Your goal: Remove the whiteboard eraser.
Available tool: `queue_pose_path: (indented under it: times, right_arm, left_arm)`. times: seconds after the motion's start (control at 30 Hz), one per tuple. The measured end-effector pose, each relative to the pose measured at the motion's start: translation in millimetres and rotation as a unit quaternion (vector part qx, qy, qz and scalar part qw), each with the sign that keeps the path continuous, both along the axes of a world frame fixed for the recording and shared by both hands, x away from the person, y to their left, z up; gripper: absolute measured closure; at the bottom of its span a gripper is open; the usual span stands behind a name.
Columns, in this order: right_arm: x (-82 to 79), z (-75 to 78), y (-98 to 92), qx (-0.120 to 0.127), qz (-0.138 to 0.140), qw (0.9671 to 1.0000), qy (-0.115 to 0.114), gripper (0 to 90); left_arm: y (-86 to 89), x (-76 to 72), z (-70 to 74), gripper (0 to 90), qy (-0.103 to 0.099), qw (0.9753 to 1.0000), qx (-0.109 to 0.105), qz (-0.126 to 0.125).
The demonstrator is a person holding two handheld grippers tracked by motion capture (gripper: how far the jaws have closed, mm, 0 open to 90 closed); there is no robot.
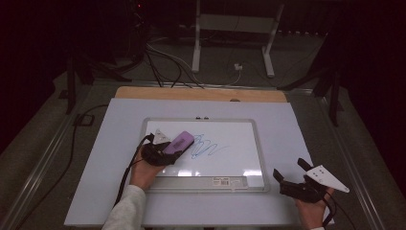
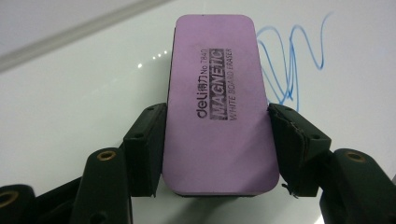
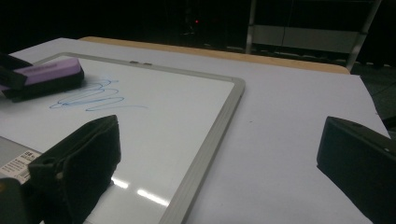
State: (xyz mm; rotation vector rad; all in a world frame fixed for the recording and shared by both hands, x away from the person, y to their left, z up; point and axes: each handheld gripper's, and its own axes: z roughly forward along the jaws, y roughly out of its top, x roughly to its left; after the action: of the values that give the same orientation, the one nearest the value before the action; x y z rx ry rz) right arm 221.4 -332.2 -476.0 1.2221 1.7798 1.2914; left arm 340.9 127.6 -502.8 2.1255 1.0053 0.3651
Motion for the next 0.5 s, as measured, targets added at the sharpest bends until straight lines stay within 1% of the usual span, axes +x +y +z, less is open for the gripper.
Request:
queue_pose_path:
  times: [0.07, 0.13, 0.17, 0.2, 0.33, 0.4, 0.5]
  right_arm:
    - [0.1, -0.1, -0.1, 0.0, 0.0, 1.0, 0.0, 0.0]
    - [0.2, -0.1, 0.0, 0.0, 0.0, 1.0, 0.0, 0.0]
    - [0.2, -0.2, 0.3, -0.001, 0.0, 1.0, 0.001, 0.0]
    - [0.3, -0.2, 0.4, -0.001, 0.001, 1.0, 0.001, 0.0]
    - [0.6, -0.5, 0.9, -0.002, 0.002, 1.0, 0.001, 0.0]
    - [0.6, -0.6, 1.1, -0.003, 0.003, 1.0, 0.001, 0.0]
    - [0.6, -0.7, 1.3, -0.003, 0.003, 1.0, 0.002, 0.0]
  left_arm:
    - [-2.0, -0.2, -3.5, 41.6, 0.002, 1.0, 0.008, -0.001]
    - [-2.6, 0.8, -3.1, 40.7, 0.003, 1.0, 0.006, 0.001]
    - [-3.1, 1.8, -2.7, 36.4, 0.006, 1.0, 0.001, 0.005]
    - [-3.8, 2.7, -2.1, 31.5, 0.004, 0.9999, -0.002, 0.009]
    - [-5.7, 7.4, 0.7, 25.1, 0.0, 0.9997, -0.006, 0.022]
    - [-7.3, 10.4, 1.6, 24.3, -0.001, 0.9995, -0.01, 0.028]
    - [-11.4, 14.2, 2.3, 24.3, 0.001, 0.9996, -0.01, 0.028]
